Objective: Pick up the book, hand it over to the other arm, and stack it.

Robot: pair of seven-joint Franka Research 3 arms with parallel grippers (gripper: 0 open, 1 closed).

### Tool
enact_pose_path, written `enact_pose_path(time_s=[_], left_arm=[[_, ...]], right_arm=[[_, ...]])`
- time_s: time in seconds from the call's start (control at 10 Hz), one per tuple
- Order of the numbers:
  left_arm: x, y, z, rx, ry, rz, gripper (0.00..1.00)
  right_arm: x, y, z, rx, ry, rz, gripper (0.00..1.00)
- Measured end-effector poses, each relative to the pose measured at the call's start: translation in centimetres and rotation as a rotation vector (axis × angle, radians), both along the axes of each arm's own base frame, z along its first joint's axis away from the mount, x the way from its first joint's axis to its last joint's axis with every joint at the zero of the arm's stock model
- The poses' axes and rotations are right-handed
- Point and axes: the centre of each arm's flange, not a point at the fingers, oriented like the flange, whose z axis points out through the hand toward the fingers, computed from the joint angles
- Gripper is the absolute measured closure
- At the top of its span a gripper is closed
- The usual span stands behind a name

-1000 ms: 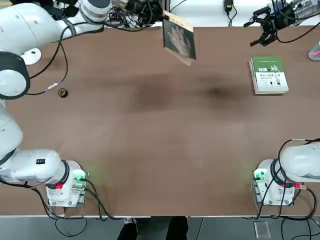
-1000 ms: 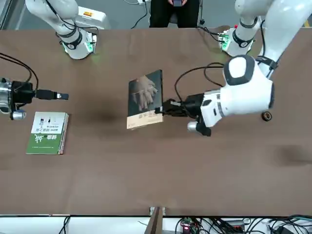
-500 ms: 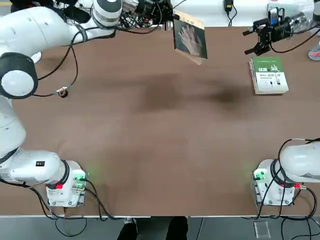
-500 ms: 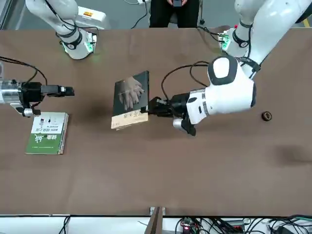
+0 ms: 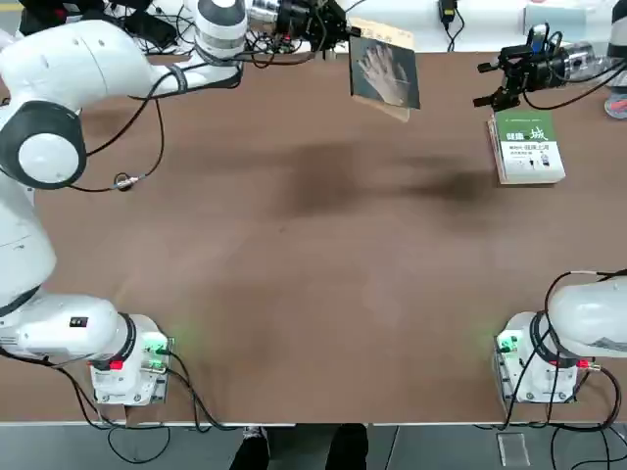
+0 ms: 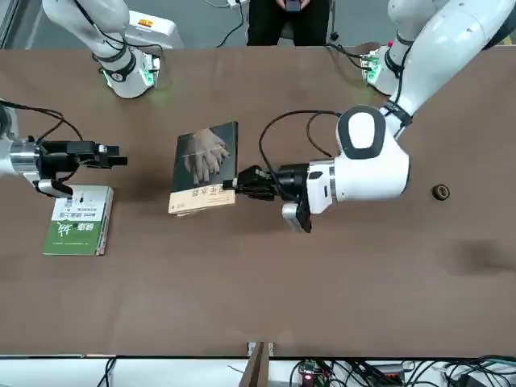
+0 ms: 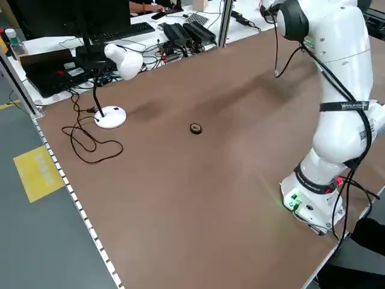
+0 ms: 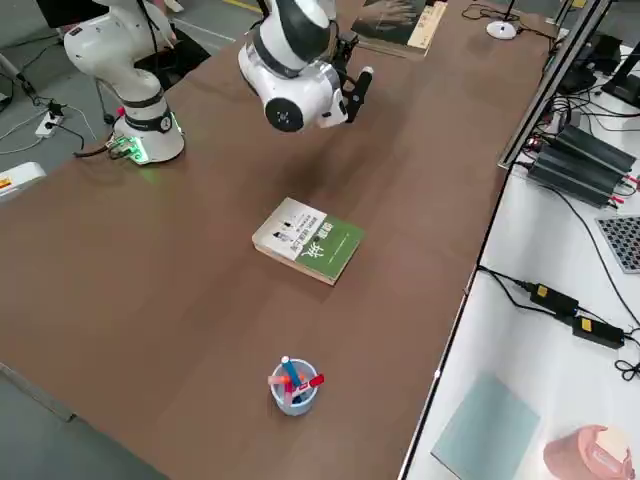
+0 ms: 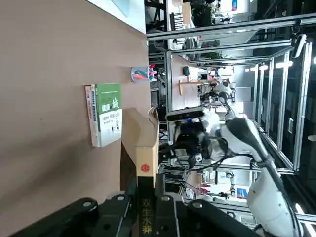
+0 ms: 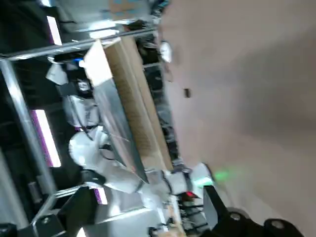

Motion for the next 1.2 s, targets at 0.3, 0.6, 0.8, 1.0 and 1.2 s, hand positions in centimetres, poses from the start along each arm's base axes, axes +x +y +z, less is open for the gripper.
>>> enact_pose_path(time_s=[0.3, 0.6, 0.8, 1.0, 1.2], left_arm=[[-1.2, -2.7, -0.4, -0.006, -0.003, 0.007, 0.99], [-1.8, -4.9, -1.2, -0.014, -0.005, 0.026, 0.99], [-2.0, -5.8, -1.7, -0.016, -0.002, 0.036, 0.99], [-2.2, -6.6, -2.0, -0.019, -0.003, 0.039, 0.99], [-2.6, -7.3, -2.3, -0.021, -0.012, 0.033, 0.99]], right_arm=[[-0.1, 0.2, -2.2, 0.071, -0.012, -0.033, 0.00], [-0.4, 0.3, -3.6, 0.096, 0.005, -0.039, 0.00], [-1.0, 0.5, -4.4, 0.107, 0.019, -0.035, 0.00], [-1.3, 0.5, -4.6, 0.112, 0.011, -0.034, 0.00], [-1.3, 0.3, -4.8, 0.110, 0.006, -0.042, 0.00]])
